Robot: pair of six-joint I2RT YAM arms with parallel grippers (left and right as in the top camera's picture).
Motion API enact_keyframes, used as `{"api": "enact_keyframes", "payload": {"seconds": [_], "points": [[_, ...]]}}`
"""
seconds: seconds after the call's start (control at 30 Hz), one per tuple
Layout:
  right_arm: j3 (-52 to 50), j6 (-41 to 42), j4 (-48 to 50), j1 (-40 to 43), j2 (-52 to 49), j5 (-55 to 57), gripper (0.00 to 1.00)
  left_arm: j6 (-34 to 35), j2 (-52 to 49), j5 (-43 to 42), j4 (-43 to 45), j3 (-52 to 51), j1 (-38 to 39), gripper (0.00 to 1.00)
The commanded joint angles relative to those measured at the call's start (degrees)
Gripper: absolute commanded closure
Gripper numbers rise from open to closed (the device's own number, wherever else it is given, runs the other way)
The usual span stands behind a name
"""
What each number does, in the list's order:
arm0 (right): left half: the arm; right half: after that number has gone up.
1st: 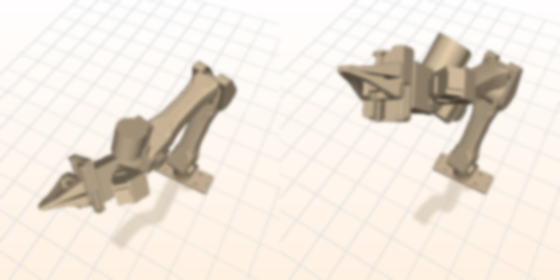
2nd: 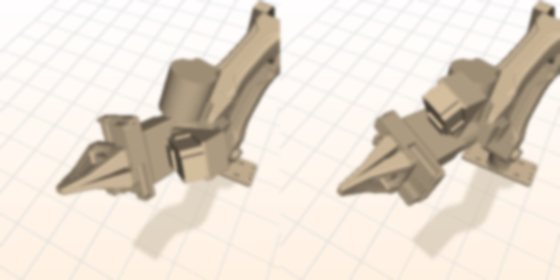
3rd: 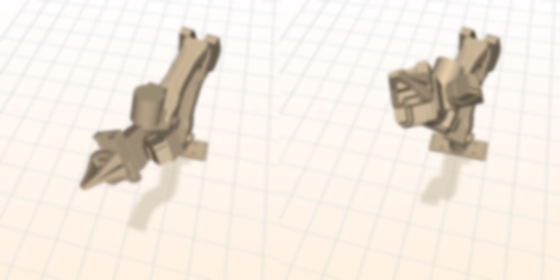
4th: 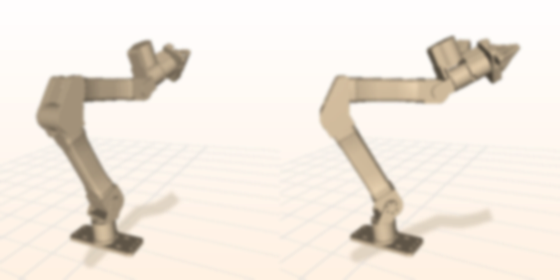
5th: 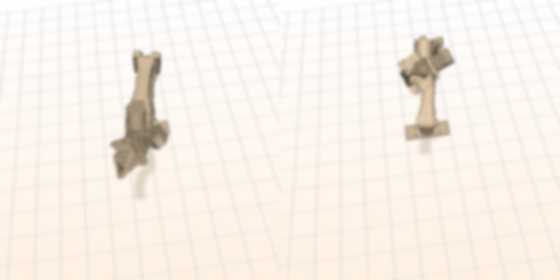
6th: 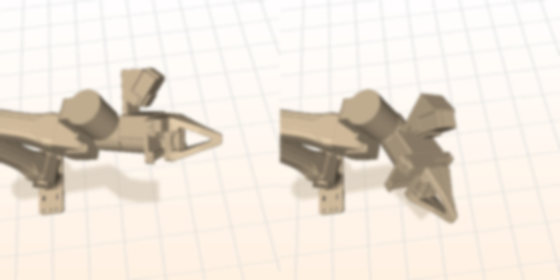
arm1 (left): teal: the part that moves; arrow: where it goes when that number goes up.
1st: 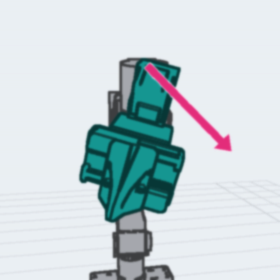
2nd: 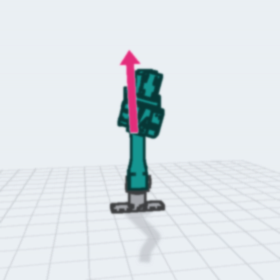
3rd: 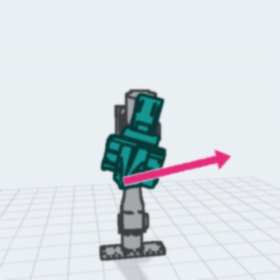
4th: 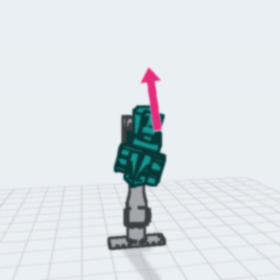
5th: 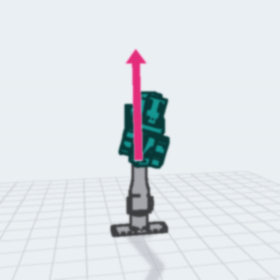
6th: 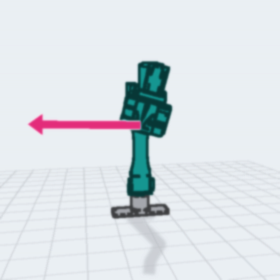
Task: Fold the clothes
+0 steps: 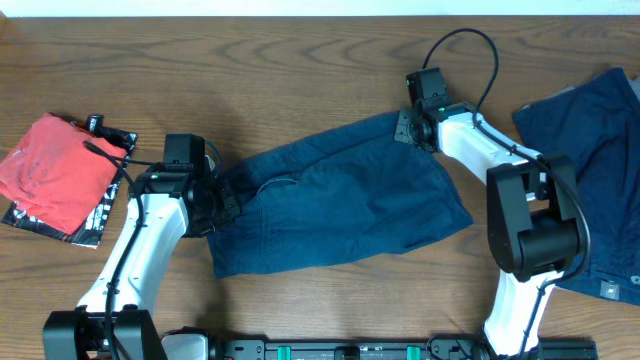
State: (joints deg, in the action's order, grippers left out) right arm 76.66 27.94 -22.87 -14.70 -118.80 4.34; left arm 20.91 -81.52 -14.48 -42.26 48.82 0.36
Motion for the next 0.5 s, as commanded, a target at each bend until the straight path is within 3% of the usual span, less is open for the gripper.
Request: {"api": "enact_keyframes", "payload": {"seconds": [0.0,0.23,0.47], "points": [[0.07,0.96,-1.07,1.05,0.31,0.24,0.96,-0.74,0.2,0.15,-0.35,0.74,-0.28,0.93],[0.07,0.87,-7.58,2.56,8.0,5.2,0.99,-0.74,0.2,0.13,-0.85,0.74,-0.31,0.93],[0.07,-3.06,-13.53,4.02,22.71,5.35,0.99,-0.72,1.38,0.11,-2.08,0.76,-0.31,0.94]]}}
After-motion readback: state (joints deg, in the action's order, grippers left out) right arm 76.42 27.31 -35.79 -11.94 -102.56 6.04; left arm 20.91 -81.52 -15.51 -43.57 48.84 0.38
